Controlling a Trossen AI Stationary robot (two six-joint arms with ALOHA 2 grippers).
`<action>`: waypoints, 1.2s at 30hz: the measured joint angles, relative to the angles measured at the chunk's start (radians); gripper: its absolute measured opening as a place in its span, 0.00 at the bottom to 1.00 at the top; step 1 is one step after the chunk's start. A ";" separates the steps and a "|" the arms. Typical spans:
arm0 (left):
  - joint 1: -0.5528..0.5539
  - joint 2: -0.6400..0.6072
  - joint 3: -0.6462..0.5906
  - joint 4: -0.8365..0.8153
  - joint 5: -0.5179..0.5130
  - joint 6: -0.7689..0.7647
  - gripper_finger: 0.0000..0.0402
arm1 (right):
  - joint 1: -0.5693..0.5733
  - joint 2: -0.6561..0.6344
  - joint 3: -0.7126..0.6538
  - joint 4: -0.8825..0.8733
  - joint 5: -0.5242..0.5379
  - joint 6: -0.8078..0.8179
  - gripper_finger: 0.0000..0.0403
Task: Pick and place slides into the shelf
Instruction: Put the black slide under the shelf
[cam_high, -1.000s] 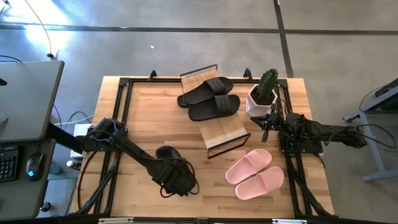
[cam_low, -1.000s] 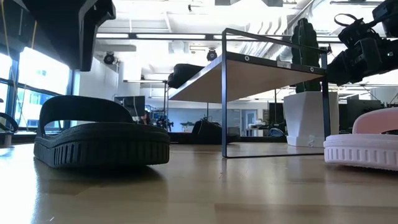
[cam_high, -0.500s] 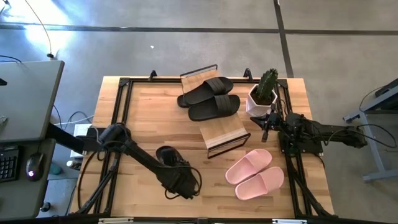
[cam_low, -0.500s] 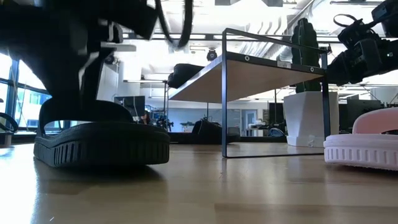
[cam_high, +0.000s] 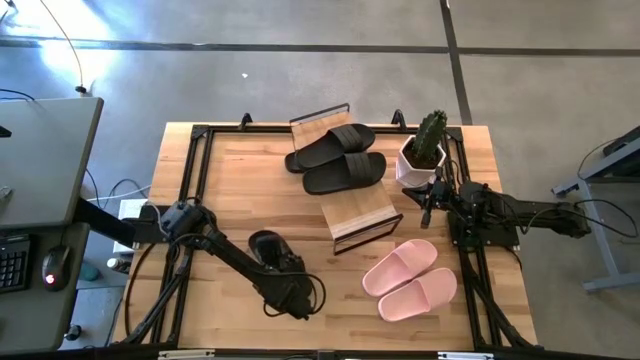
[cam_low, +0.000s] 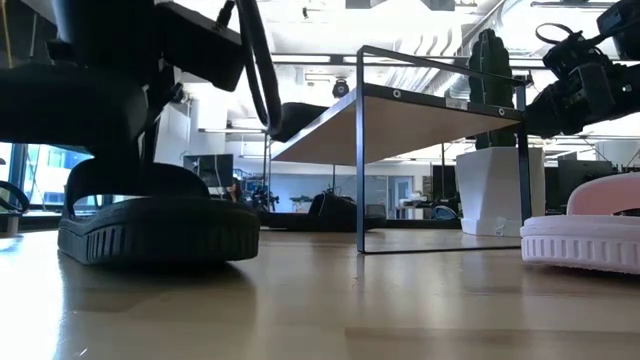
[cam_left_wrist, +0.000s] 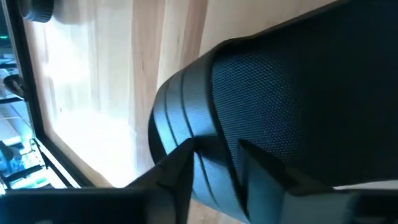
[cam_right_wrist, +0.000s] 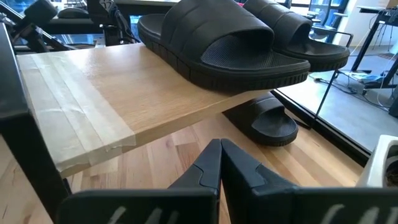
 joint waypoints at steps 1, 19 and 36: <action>0.001 0.000 0.000 -0.002 0.000 0.000 0.22 | 0.000 0.000 0.000 0.000 0.000 0.000 0.00; -0.011 -0.026 0.162 -0.065 -0.085 0.014 0.01 | 0.000 0.000 0.000 0.000 -0.001 -0.003 0.00; -0.189 -0.316 0.279 -0.071 -0.298 0.297 0.01 | 0.000 0.011 0.000 0.000 -0.005 -0.003 0.00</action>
